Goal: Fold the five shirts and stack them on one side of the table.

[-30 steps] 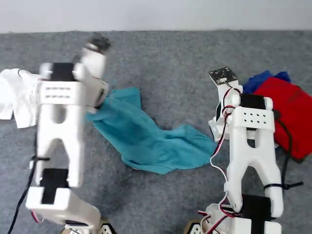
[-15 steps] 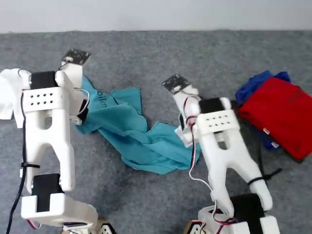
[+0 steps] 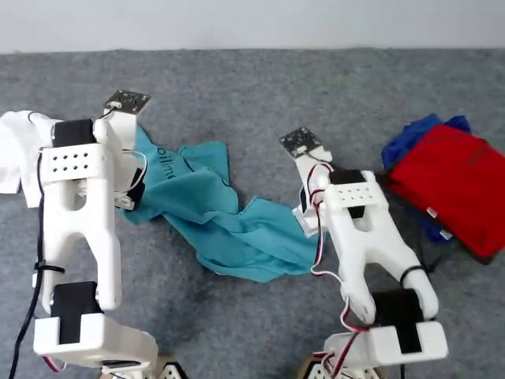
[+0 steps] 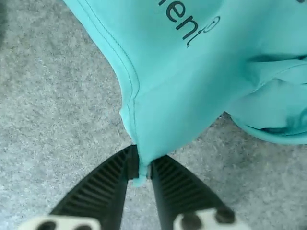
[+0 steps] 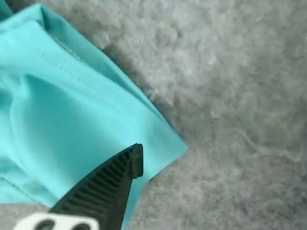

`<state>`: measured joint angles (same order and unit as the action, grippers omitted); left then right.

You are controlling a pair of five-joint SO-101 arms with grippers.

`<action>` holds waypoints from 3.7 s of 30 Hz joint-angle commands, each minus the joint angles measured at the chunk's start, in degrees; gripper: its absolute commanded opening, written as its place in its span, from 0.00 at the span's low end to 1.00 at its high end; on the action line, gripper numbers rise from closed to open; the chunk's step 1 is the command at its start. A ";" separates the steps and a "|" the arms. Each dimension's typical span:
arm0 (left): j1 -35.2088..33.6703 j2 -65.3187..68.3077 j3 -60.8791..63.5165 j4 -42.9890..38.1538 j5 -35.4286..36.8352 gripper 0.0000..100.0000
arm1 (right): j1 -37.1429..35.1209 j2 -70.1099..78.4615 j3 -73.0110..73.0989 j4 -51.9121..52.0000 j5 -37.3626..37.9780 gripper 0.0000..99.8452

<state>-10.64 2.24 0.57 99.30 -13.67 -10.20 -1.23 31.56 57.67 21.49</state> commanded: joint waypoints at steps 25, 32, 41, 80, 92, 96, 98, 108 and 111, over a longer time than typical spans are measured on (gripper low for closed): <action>2.11 -2.90 7.08 -3.52 -0.62 0.01 | -0.92 6.46 -30.33 31.08 -8.44 0.67; 8.70 -2.90 7.08 -3.52 -0.44 0.01 | -1.27 19.65 -30.68 32.04 -8.53 0.67; 8.88 -2.73 7.08 -3.69 -0.44 0.01 | -2.59 26.59 -32.70 28.09 -8.44 0.42; 8.79 -2.46 7.25 -3.43 -0.44 0.01 | -2.86 29.14 -32.79 24.31 -8.18 0.01; 9.14 -2.90 3.82 -3.34 -0.18 0.01 | 5.49 5.32 -32.79 25.36 -8.26 0.01; 9.14 -2.99 0.04 -3.08 -0.09 0.01 | 10.77 -6.81 -32.79 25.36 -8.35 0.01; 9.14 -2.99 -3.65 -1.14 0.70 0.01 | 13.05 -13.23 -32.79 25.36 -8.18 0.01; 9.23 -10.46 -20.62 1.23 11.43 0.01 | 18.24 -41.45 -32.79 24.66 -8.18 0.01; 9.23 -18.46 -22.64 1.23 11.43 0.01 | 19.38 -47.87 -32.79 24.66 -8.09 0.01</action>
<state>-1.67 -7.78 -18.59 99.38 -3.12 7.56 -42.64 -0.35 82.90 13.05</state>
